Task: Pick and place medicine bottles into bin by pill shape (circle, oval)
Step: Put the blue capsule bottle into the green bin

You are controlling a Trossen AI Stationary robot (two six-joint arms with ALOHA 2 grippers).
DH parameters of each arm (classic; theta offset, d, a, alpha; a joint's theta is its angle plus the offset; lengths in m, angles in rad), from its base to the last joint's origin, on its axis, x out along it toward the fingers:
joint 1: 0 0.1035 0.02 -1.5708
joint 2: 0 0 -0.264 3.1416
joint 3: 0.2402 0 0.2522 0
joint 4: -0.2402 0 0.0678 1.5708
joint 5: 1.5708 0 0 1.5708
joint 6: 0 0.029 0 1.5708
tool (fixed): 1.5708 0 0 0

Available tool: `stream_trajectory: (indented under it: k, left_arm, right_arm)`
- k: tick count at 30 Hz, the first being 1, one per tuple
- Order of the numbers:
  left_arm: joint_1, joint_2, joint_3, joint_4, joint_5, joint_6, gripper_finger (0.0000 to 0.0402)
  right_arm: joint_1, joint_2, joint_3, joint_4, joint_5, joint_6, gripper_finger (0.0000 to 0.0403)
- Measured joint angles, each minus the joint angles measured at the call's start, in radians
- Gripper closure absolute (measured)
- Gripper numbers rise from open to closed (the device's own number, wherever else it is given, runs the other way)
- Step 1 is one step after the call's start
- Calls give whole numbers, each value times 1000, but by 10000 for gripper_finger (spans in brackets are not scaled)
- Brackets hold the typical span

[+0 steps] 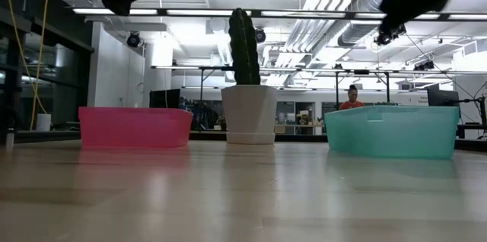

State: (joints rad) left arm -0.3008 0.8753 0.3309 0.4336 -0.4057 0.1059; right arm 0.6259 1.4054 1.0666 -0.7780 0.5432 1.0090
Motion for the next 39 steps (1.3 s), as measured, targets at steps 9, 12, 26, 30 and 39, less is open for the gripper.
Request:
stream_trajectory:
  k: [9, 12, 26, 30, 39]
  left_arm:
    - [0, 0, 0, 29, 4, 13, 188]
    - [0, 0, 0, 29, 2, 11, 188]
    - [0, 0, 0, 43, -2, 29, 188]
    - [6, 0, 0, 43, -2, 40, 188]
    - [51, 0, 0, 35, -2, 18, 188]
  right_arm:
    - [128, 200, 211, -292, -83, 330, 190]
    - [142, 255, 273, -376, -105, 390, 190]
    - [212, 331, 333, -485, -343, 786, 190]
    - [249, 331, 333, -500, -410, 955, 190]
    - [313, 331, 332, -417, -622, 1193, 190]
